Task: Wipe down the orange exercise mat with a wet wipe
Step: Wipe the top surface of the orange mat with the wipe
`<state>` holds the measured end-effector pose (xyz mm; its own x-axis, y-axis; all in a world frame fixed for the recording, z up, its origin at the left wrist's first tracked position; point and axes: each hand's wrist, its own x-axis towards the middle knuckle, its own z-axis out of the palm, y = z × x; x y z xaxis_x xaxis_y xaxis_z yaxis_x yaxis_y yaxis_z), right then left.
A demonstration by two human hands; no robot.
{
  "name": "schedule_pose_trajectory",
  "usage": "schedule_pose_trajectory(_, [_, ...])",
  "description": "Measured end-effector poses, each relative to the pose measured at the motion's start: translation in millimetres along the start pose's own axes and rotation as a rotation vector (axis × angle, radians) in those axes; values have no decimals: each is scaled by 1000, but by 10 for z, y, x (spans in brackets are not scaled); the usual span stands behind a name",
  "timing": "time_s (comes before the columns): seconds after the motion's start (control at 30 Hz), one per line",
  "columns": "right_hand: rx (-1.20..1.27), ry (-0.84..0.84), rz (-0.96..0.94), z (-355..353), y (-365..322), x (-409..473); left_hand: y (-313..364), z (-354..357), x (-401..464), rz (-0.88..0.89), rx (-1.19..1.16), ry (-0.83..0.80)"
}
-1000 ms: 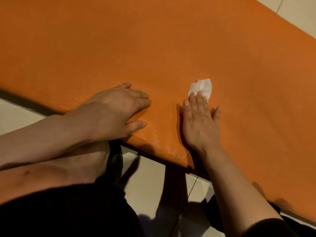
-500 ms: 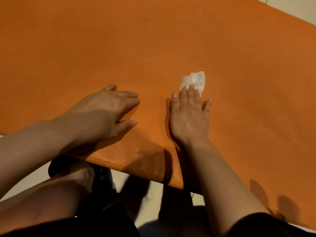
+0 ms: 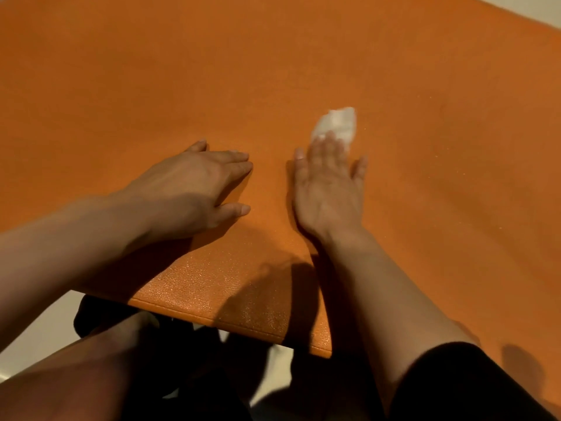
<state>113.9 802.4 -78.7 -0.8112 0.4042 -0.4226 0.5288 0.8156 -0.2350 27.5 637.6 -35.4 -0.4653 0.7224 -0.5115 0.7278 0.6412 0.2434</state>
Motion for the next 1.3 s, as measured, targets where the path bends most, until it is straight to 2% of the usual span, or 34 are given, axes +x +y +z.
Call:
schedule_pose_trajectory(0.1, [14, -55, -303, 59, -270, -40, -39, -31, 87, 6, 19, -6])
schedule_pose_trajectory(0.17, [-5, -72, -365, 30, -211, 30, -63, -53, 128, 12, 34, -20])
schedule_pose_trajectory(0.23, [-52, -39, -291, -27, -28, 195, -68, -87, 163, 2, 66, -44])
schedule_pose_trajectory(0.37, [-82, 42, 14, -96, 222, 430, -74, -139, 235, -29, 52, -52])
schedule_pose_trajectory(0.43, [-61, 48, 40, -61, 120, 435, -82, -140, 291, -27, 68, -51])
schedule_pose_trajectory(0.57, [-72, 6, -311, -18, -144, 389, -116, -146, 414, -25, 94, -54])
schedule_pose_trajectory(0.63, [-109, -16, -408, -84, -61, 477, -144, -167, 470, -30, 85, -58])
schedule_pose_trajectory(0.7, [-161, 20, -349, -164, 134, 656, -172, -204, 536, -31, 79, -60])
schedule_pose_trajectory(0.83, [-135, 121, 38, -327, 436, 988, -214, -291, 703, -40, 80, -52])
schedule_pose_trajectory(0.9, [-103, 152, 114, -309, 348, 1064, -232, -332, 815, -43, 92, -52])
schedule_pose_trajectory(0.97, [-88, 165, -12, -246, 145, 1092, -245, -366, 933, -38, 100, -53])
schedule_pose_trajectory(1.07, [-155, 131, -353, -221, -35, 1155, -272, -412, 1103, -24, 115, -29])
schedule_pose_trajectory(1.13, [-234, 118, -435, -321, 73, 1311, -284, -462, 1215, -23, 118, -20])
schedule_pose_trajectory(1.2, [-241, 152, -357, -455, 280, 1498, -294, -519, 1320, -29, 111, -17])
schedule_pose_trajectory(1.3, [-170, 196, -68, -657, 503, 1786, -316, -583, 1473, -25, 108, -14])
